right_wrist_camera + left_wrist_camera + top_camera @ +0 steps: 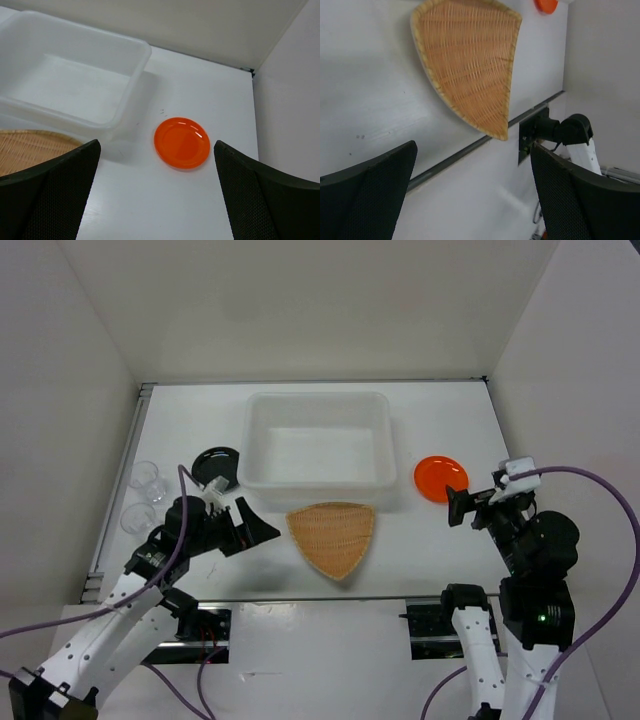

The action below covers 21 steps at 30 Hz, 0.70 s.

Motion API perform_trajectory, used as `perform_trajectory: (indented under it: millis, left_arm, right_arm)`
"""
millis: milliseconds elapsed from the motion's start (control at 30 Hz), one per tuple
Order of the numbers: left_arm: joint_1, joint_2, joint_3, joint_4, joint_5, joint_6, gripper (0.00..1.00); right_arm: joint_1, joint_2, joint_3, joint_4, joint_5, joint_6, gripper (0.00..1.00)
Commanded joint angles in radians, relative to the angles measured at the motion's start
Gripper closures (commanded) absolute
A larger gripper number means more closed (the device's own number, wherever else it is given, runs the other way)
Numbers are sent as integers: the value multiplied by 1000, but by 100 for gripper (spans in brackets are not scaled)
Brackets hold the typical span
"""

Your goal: Place the mixed dishes into the plastic bin

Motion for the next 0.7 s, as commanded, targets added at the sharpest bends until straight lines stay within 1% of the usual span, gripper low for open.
perform_trajectory:
  millis: [0, 67, 100, 167, 200, 267, 300, 333, 367, 400, 433, 467, 500, 533, 600, 667]
  left_arm:
    - [-1, 31, -85, 151, 150, -112, 0]
    - [-22, 54, -129, 228, 161, -153, 0]
    - [-34, 68, -183, 259, 161, -206, 0]
    - [-79, 59, -224, 317, 123, -263, 0]
    - [-94, 29, -263, 331, 109, -318, 0]
    - [-142, -14, -301, 357, 52, -378, 0]
    - [-156, -69, -324, 357, 32, -439, 0]
    - [-168, -102, -347, 372, 15, -469, 0]
    - [-177, -137, -387, 372, -23, -497, 0]
    - [-186, -213, -408, 372, -42, -550, 0]
    - [-200, -255, -422, 357, -80, -567, 0]
    - [-200, -298, -432, 342, -94, -578, 0]
    - [-200, -379, -432, 324, -104, -578, 0]
    - [-200, -418, -432, 279, -117, -587, 0]
    - [-200, -507, -441, 254, -135, -587, 0]
    - [-200, -539, -450, 208, -135, -587, 0]
  right_arm:
    - [9, 70, -2, 4, -10, 16, 2]
    - [9, 70, -2, 15, -10, 40, 2]
    - [20, 70, -11, 27, -10, 40, 2]
    - [30, 70, -11, 27, 1, 51, 2]
    - [39, 70, -11, 27, 10, 51, 2]
    - [40, 70, -11, 27, 37, 76, 2]
    - [40, 70, -11, 36, 59, 76, 2]
    - [50, 70, -11, 36, 59, 76, 2]
    - [50, 70, -11, 36, 59, 85, 2]
    - [50, 70, -11, 36, 59, 85, 2]
    - [50, 79, -11, 36, 59, 85, 2]
    - [50, 79, -11, 36, 59, 85, 2]
    - [50, 79, -11, 36, 59, 85, 2]
    - [50, 79, -11, 36, 68, 85, 2]
    - [60, 88, -11, 36, 68, 85, 2]
    - [60, 88, -11, 36, 68, 85, 2]
